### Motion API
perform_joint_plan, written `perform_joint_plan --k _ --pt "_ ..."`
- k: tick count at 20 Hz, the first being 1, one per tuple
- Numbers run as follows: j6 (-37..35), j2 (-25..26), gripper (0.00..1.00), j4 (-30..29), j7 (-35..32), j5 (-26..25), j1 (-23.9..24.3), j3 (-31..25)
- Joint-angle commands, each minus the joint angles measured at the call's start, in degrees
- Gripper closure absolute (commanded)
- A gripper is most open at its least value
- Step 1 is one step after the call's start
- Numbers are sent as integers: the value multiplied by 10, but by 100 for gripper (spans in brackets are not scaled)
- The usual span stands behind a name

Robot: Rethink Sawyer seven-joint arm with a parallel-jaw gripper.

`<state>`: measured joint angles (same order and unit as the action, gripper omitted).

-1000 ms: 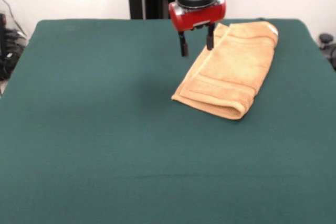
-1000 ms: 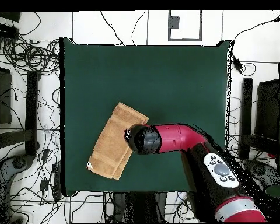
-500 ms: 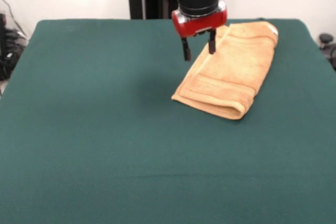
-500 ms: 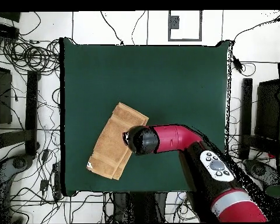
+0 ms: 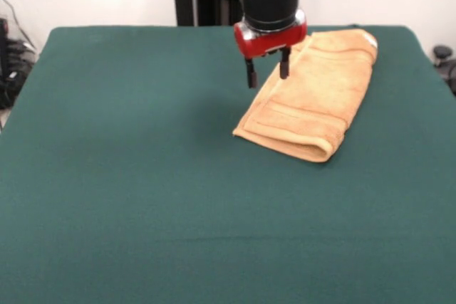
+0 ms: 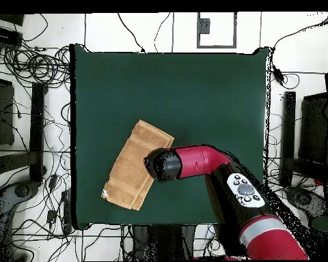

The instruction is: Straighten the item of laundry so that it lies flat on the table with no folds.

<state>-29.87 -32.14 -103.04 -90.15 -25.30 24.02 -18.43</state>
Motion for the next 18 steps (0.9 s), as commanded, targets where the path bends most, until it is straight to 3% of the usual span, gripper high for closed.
perform_joint_plan --k 1,10,18 --pt "-75 17 0 51 -11 -16 -29 13" --pt "-87 36 0 72 -5 -18 -33 18" --pt "-54 58 0 65 0 -18 -19 5"
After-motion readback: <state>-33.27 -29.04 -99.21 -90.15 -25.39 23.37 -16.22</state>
